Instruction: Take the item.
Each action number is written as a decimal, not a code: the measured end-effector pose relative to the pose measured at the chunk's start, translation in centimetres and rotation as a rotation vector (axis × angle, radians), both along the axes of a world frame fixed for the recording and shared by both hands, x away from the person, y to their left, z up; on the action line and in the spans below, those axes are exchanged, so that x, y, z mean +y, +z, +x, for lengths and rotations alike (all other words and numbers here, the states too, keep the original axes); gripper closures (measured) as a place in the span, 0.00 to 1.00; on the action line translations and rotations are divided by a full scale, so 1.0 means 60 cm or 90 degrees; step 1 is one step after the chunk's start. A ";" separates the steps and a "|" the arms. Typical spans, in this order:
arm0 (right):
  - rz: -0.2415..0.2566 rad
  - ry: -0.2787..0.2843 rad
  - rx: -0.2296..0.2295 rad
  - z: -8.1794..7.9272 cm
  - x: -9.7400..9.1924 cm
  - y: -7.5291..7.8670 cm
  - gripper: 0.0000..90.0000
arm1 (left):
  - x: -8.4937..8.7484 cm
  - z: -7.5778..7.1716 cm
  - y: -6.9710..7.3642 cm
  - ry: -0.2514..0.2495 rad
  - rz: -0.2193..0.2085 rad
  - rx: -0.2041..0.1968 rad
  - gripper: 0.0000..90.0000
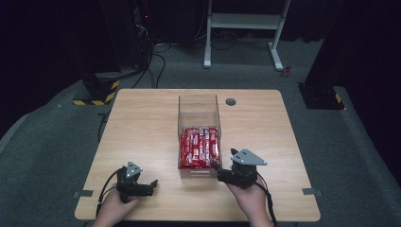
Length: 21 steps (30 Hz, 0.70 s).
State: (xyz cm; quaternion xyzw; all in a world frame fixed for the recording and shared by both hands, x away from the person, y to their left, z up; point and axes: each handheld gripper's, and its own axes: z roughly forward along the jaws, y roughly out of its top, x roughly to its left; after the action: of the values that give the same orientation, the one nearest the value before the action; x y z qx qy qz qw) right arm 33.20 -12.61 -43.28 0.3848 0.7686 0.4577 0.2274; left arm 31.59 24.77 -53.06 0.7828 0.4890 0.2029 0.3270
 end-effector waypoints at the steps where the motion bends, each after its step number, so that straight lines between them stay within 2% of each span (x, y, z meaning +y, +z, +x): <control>1: -0.001 -0.001 0.000 0.001 0.001 0.000 0.24 | 0.000 0.000 0.000 0.000 0.000 0.000 0.01; 10: -0.006 0.010 0.009 0.010 0.016 -0.002 0.27 | 0.000 0.000 0.000 0.000 0.000 0.000 0.01; 16: 0.009 0.025 0.042 0.017 0.023 -0.002 0.32 | 0.000 0.000 0.000 0.000 0.000 0.000 0.01; 21: -0.001 0.020 0.044 0.019 0.030 -0.007 0.37 | 0.000 0.000 0.000 0.000 0.000 0.000 0.01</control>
State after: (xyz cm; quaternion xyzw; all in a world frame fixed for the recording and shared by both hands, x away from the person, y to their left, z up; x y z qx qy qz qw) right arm 34.36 -10.84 -43.68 0.3880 0.7823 0.4470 0.1939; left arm 31.59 24.77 -53.06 0.7829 0.4889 0.2028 0.3270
